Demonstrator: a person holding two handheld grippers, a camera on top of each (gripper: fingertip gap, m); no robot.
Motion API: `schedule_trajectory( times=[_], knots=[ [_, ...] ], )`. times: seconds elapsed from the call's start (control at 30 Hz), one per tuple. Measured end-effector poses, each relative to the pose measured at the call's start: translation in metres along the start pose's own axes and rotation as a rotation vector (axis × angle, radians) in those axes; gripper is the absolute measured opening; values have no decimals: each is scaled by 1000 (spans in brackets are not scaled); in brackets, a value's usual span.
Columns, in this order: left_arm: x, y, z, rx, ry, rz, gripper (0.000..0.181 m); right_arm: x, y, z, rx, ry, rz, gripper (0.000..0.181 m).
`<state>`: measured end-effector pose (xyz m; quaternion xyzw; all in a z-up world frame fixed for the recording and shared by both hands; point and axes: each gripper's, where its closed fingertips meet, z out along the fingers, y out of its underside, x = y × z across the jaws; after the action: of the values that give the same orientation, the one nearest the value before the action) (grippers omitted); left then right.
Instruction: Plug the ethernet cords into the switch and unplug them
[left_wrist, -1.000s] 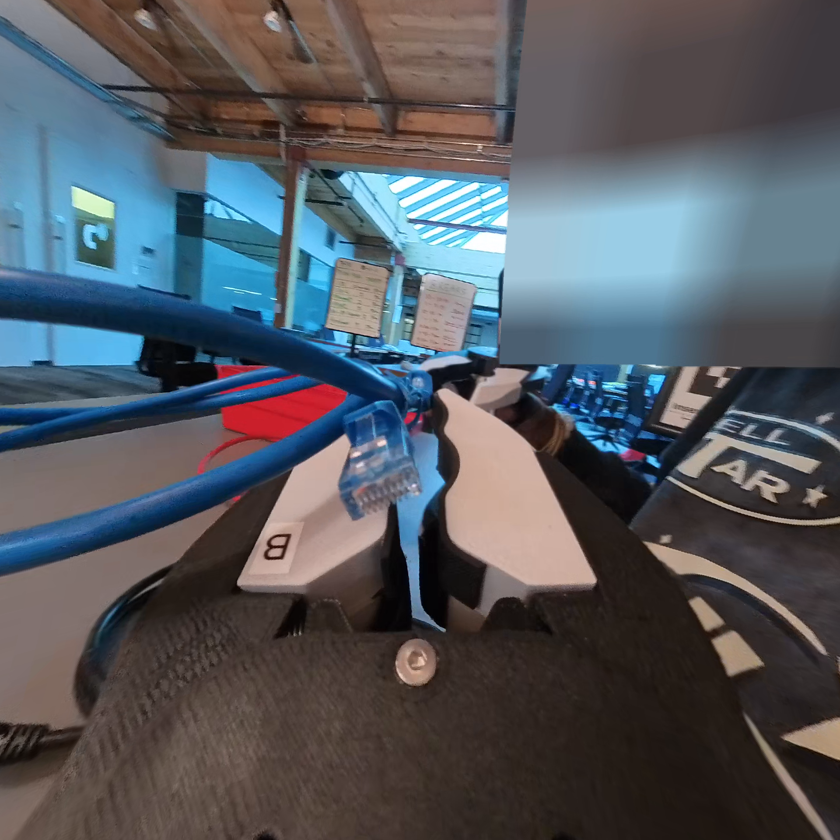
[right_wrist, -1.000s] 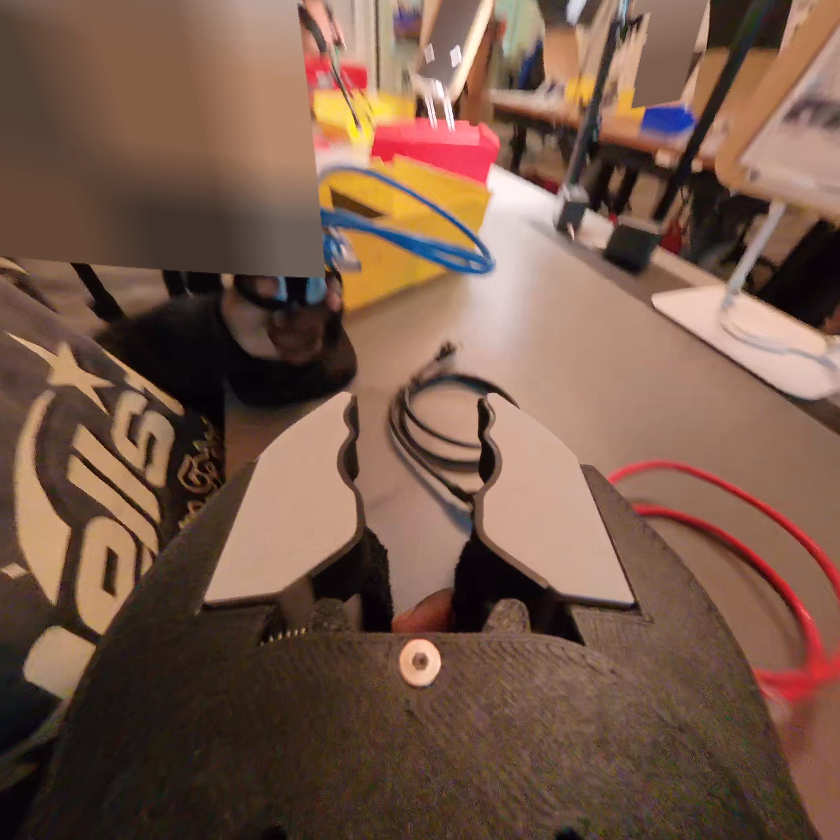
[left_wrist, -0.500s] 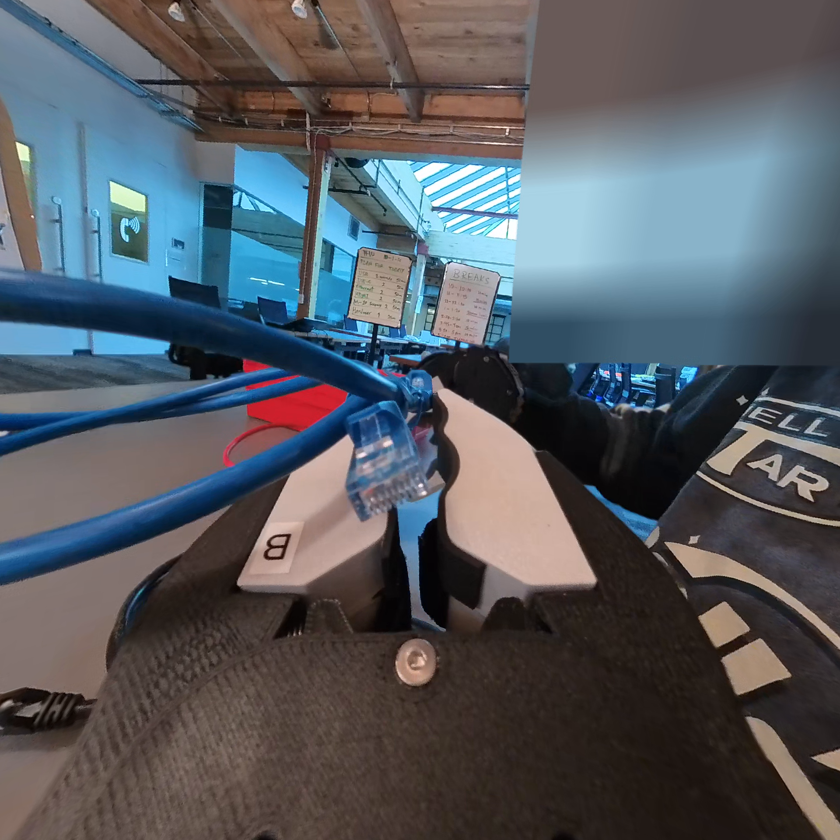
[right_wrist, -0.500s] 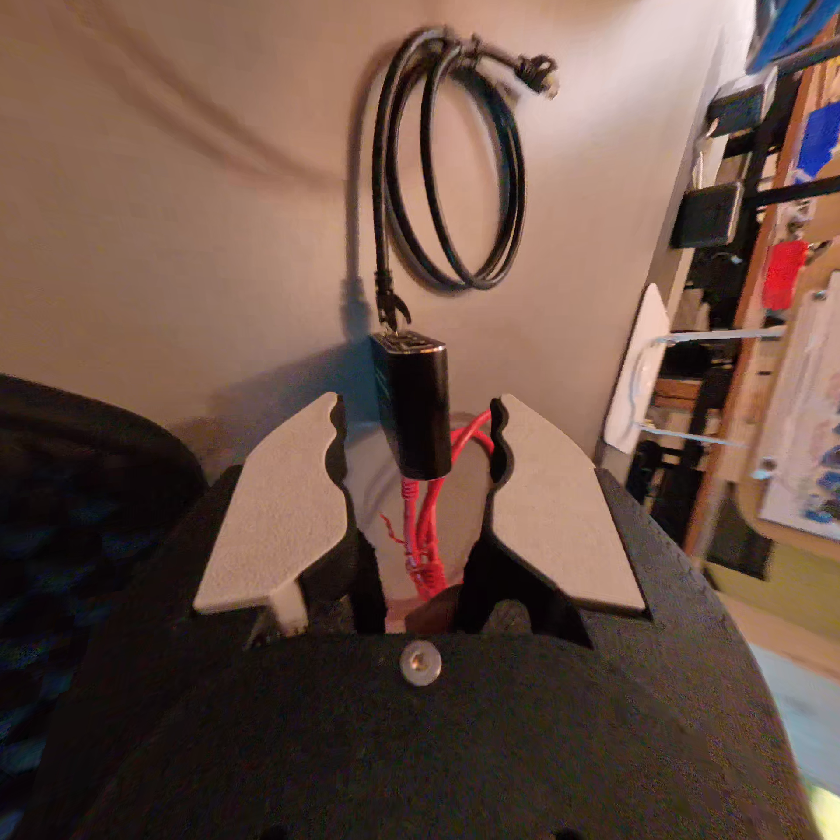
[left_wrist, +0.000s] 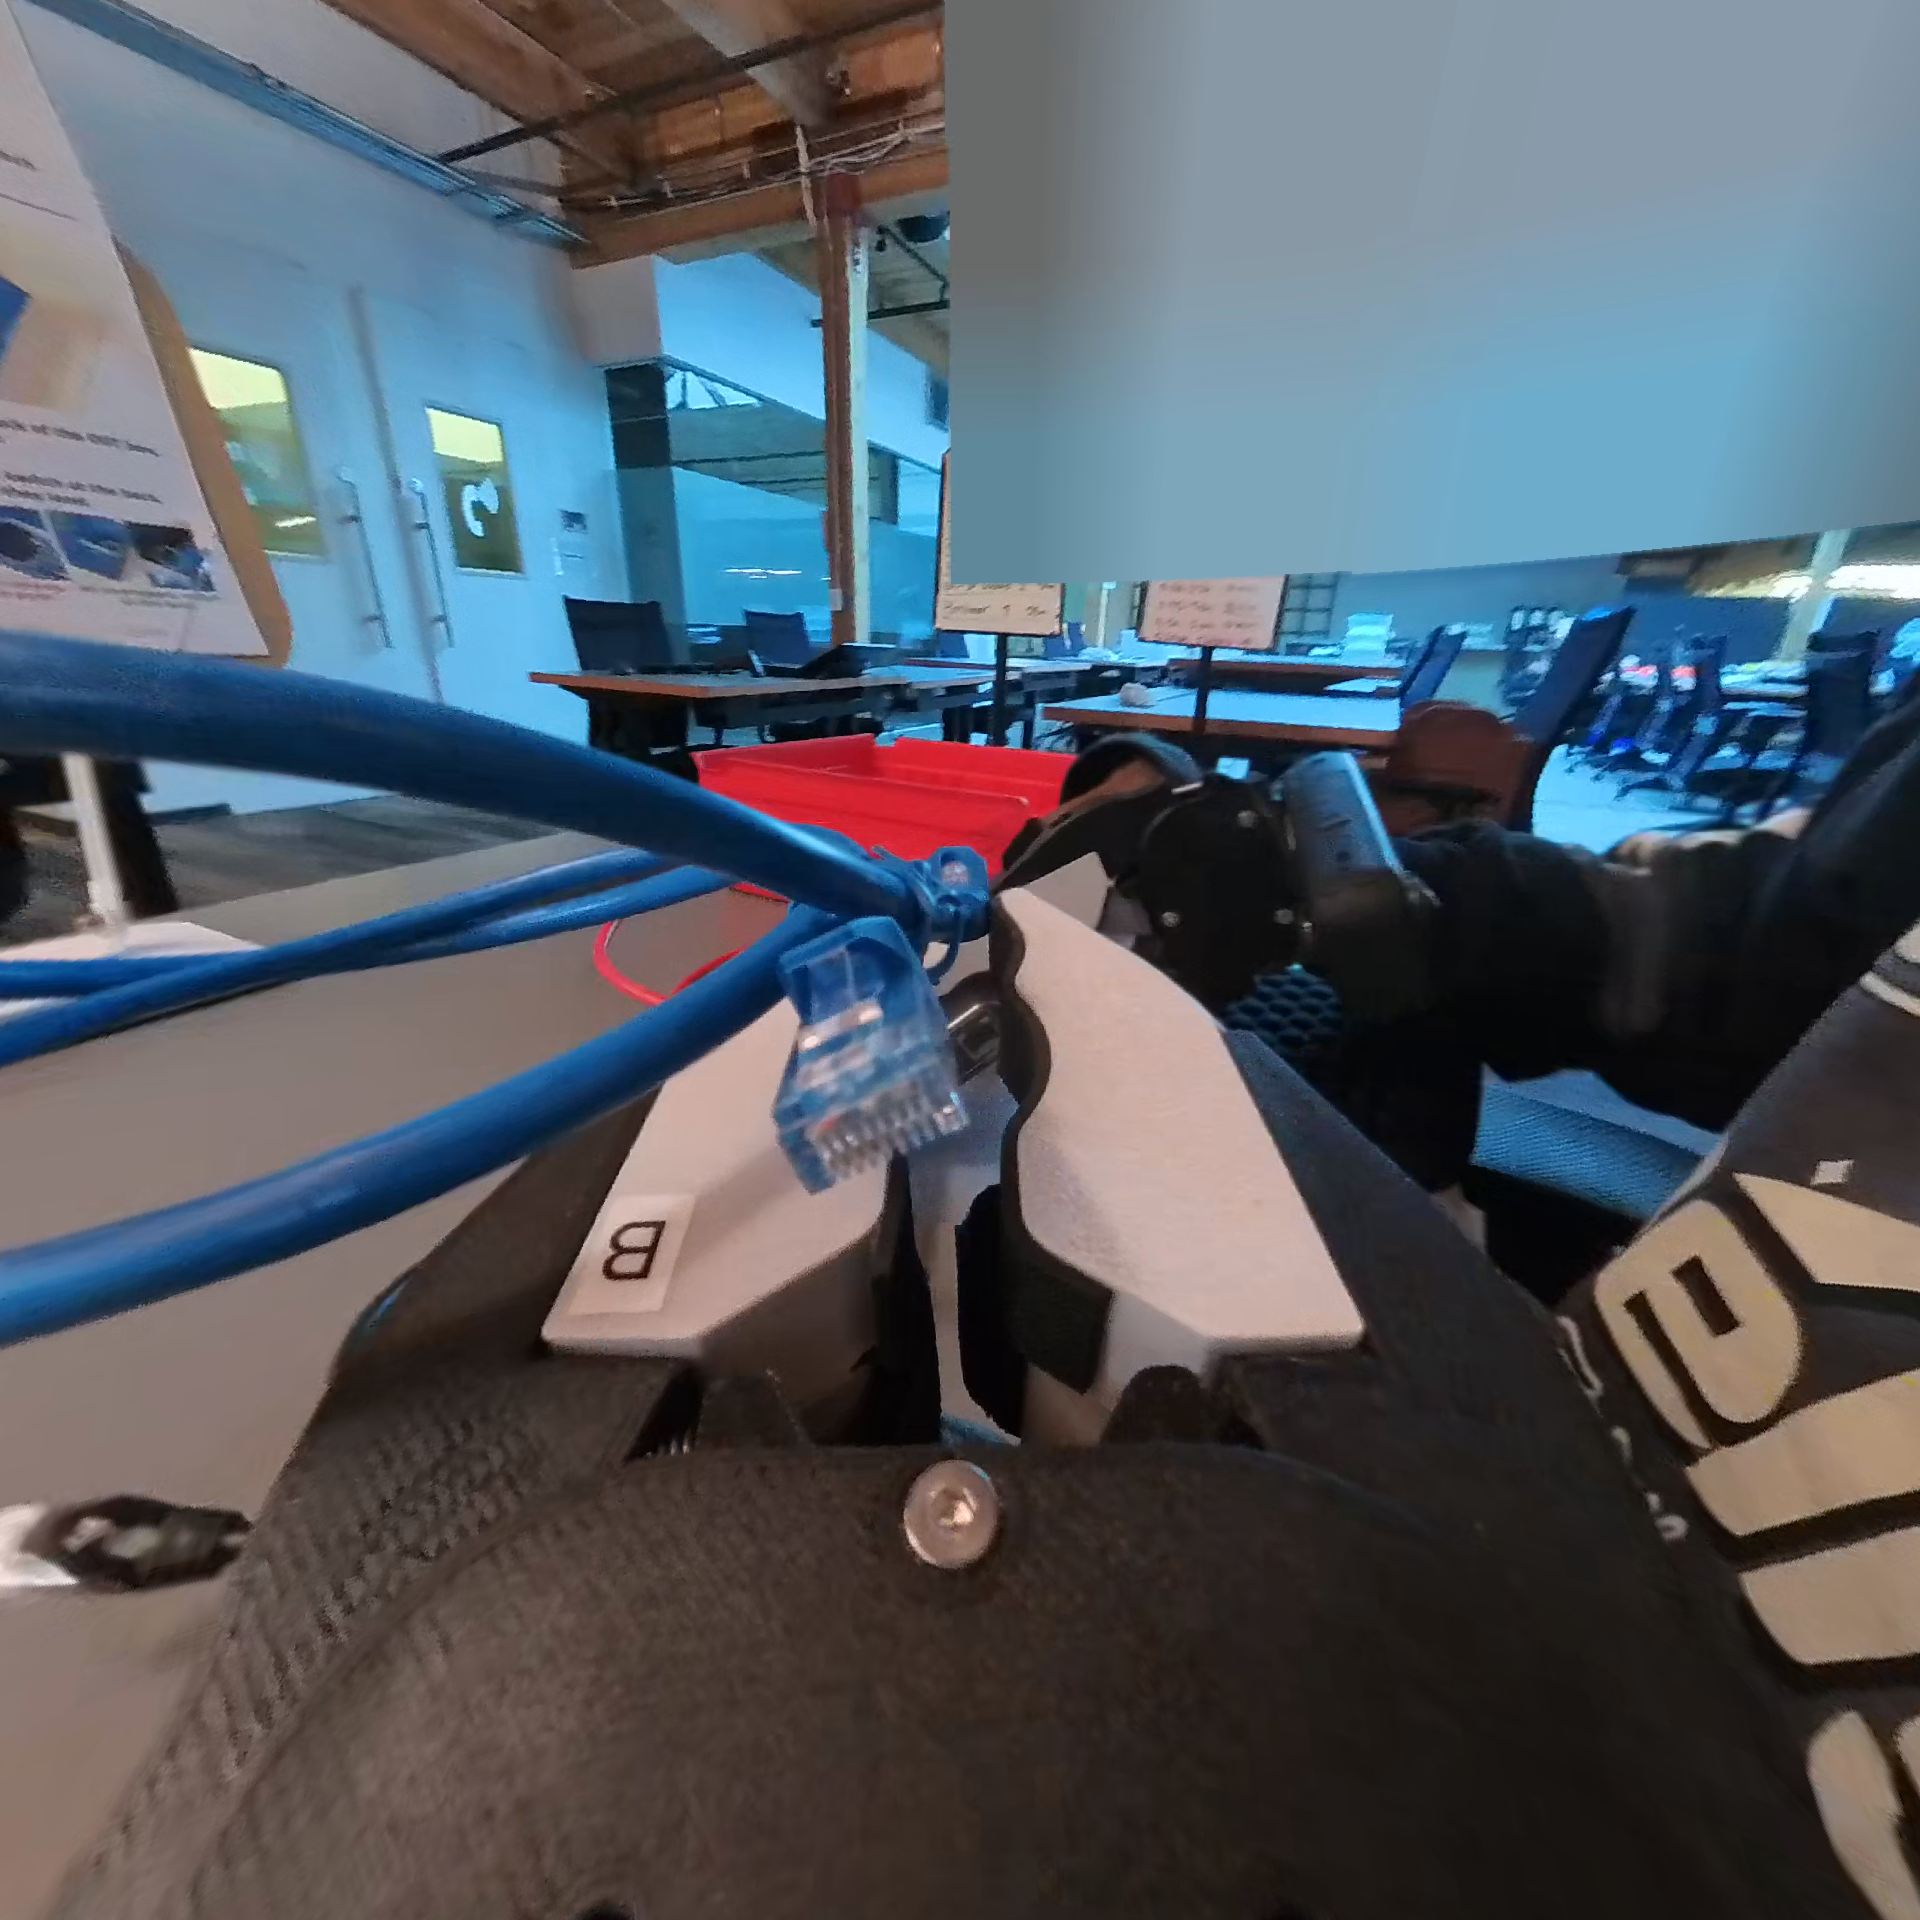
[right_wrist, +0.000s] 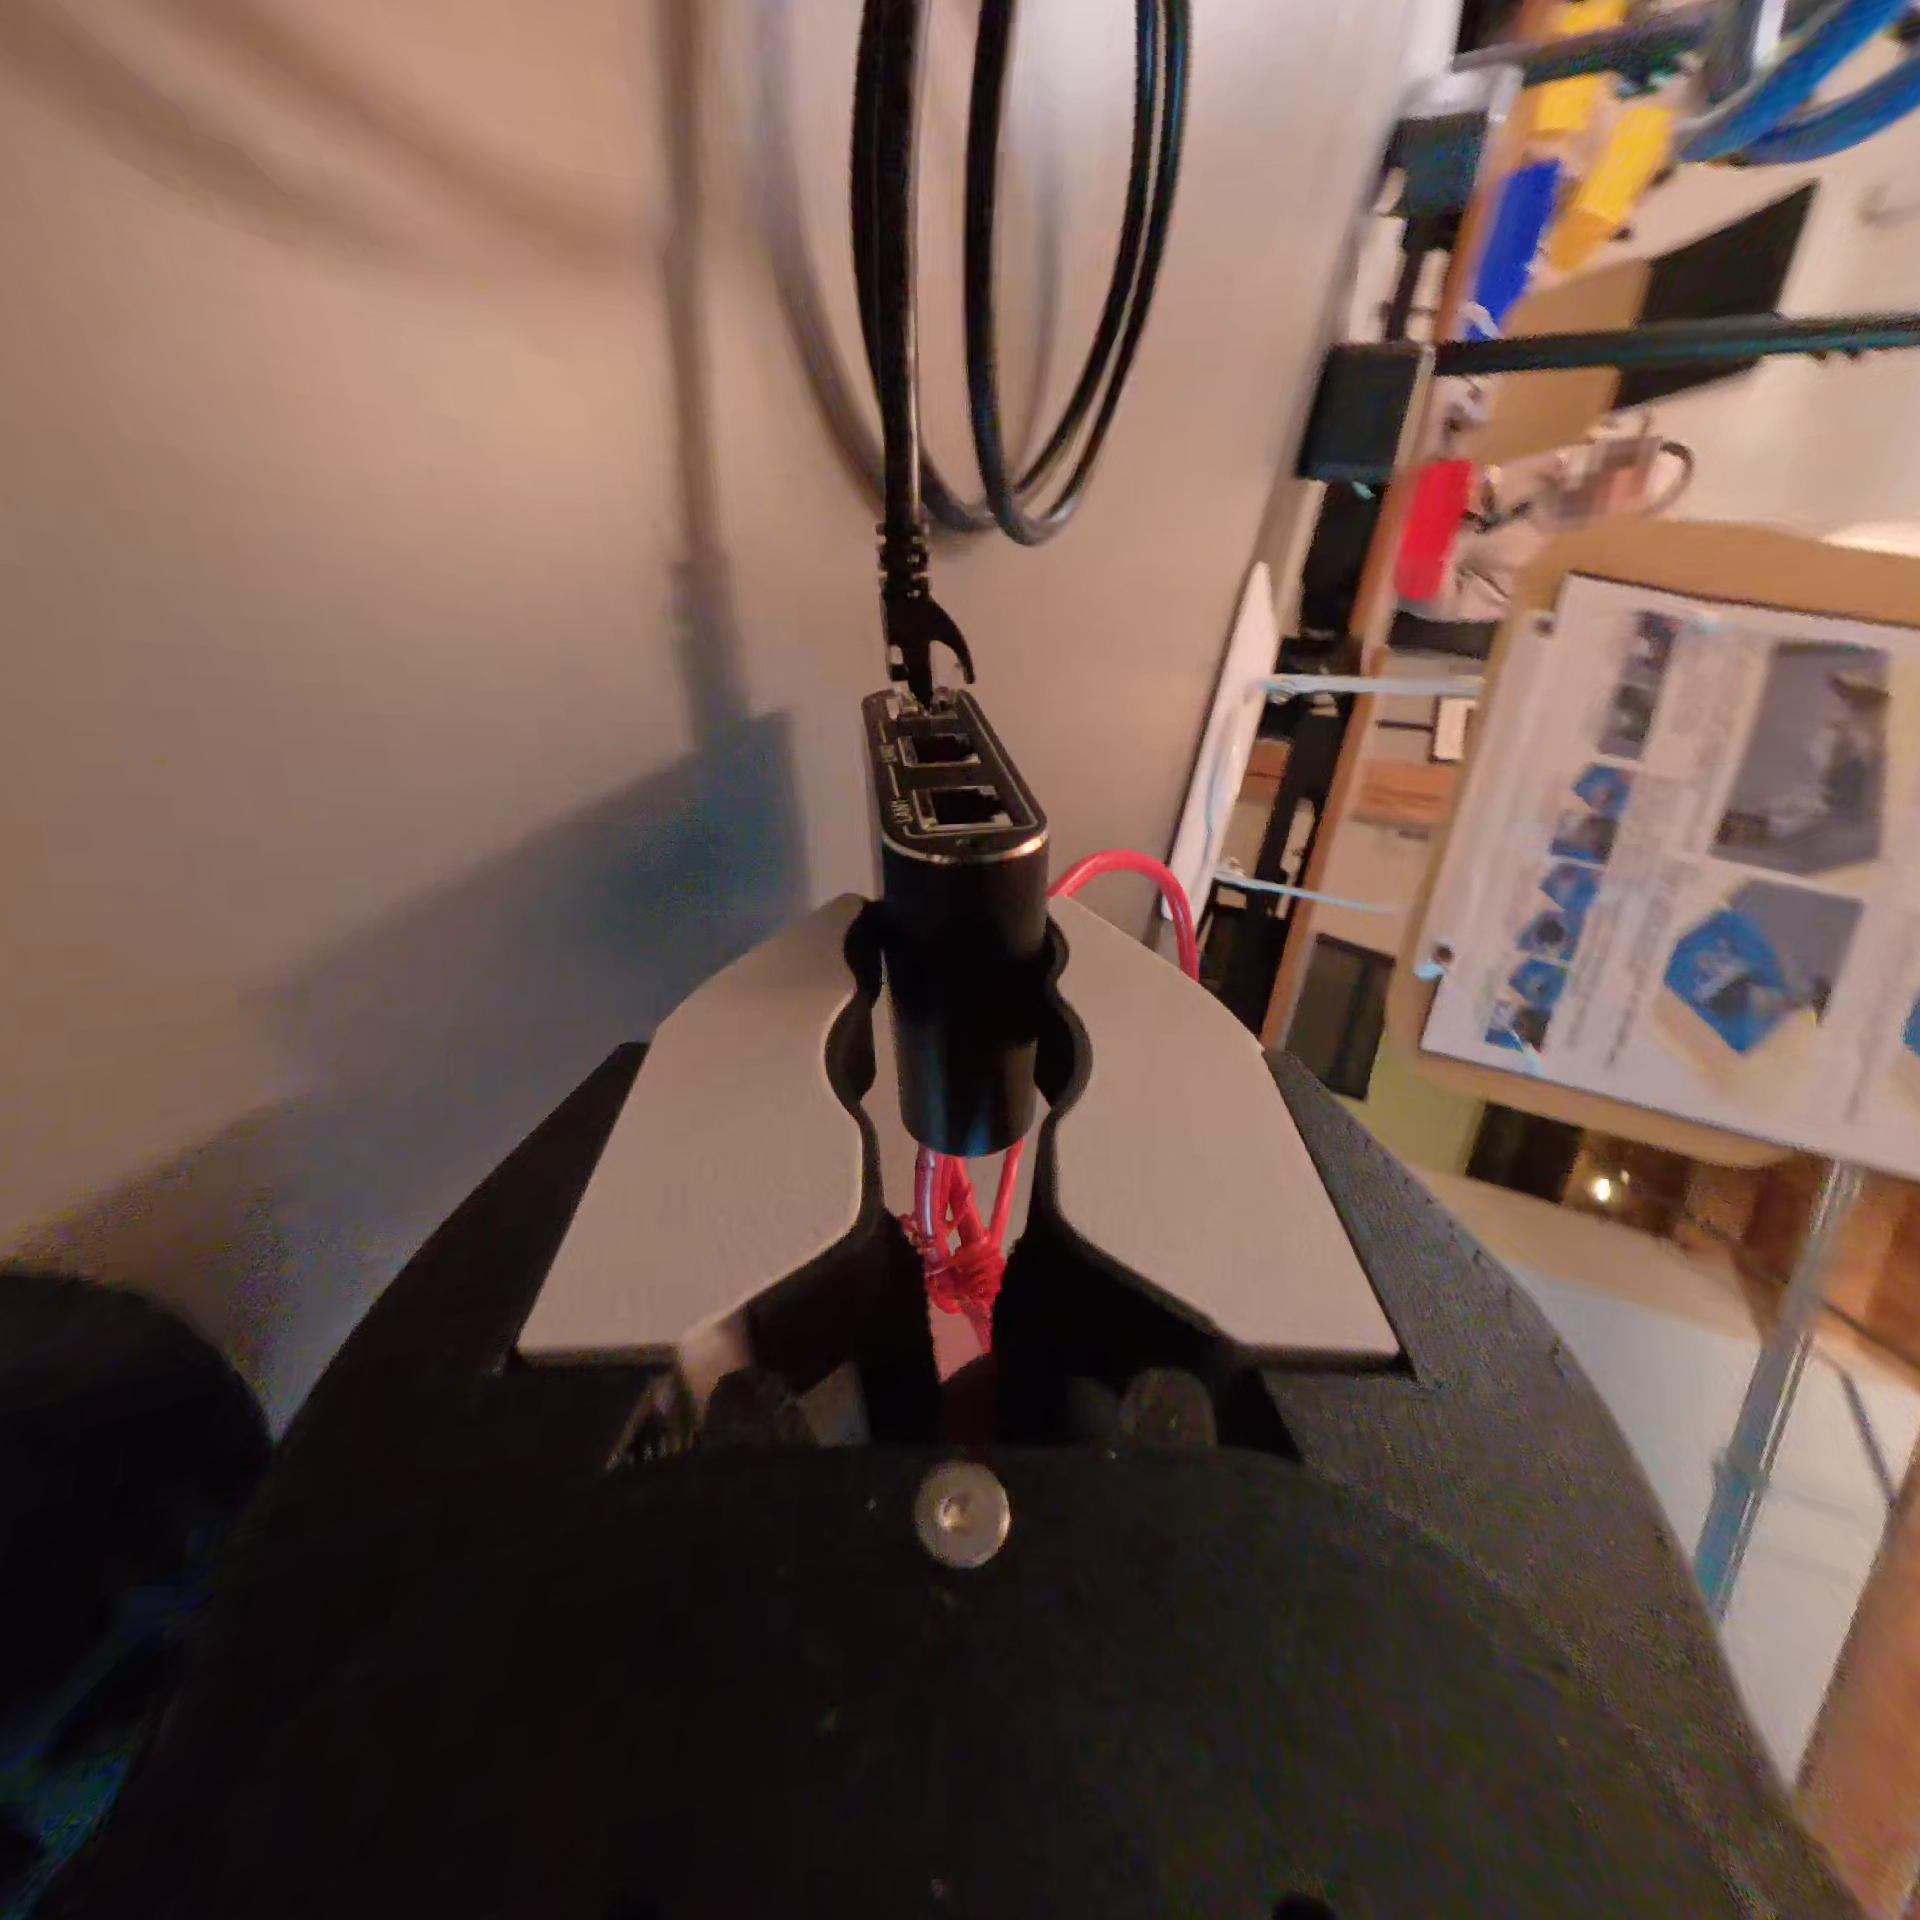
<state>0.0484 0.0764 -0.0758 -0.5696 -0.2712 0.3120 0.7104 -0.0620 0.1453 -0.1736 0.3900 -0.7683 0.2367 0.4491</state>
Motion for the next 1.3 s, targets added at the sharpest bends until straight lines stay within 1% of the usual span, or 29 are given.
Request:
schedule_trajectory(
  times=[0.1, 0.17, 0.27, 0.37, 0.47, 0.53, 0.63, 0.73, 0.8, 1.3],
  knots=[
    [-1, 1, 1, -6, -35, 46, 12, 14, -15, -6, 4, 103, 127, 26],
    [1, 0, 2, -9, -46, 97, 11, 28, -22, -13, 3, 185, 179, 25],
    [8, 5, 7, -29, -24, 114, 12, 48, -38, -24, 34, 276, 233, 25],
    [12, 7, 10, -30, -17, 120, 12, 64, -54, -33, 45, 355, 208, 25],
    [12, 5, 10, -21, -37, 164, 12, 71, -70, -38, 53, 399, 150, 25],
    [10, 4, 9, -14, -45, 157, 12, 74, -79, -41, 70, 428, 130, 25],
    [9, 1, 8, 10, -37, 127, 12, 78, -82, -42, 58, 449, 139, 25],
    [8, 0, 8, 11, -52, 135, 12, 80, -83, -40, 35, 465, 137, 25],
    [12, 0, 8, 20, -28, 127, 12, 81, -83, -40, 33, 464, 155, 25],
    [9, -3, 7, 48, -27, 83, 12, 85, -91, -39, 14, 470, 181, 25]
  ],
)
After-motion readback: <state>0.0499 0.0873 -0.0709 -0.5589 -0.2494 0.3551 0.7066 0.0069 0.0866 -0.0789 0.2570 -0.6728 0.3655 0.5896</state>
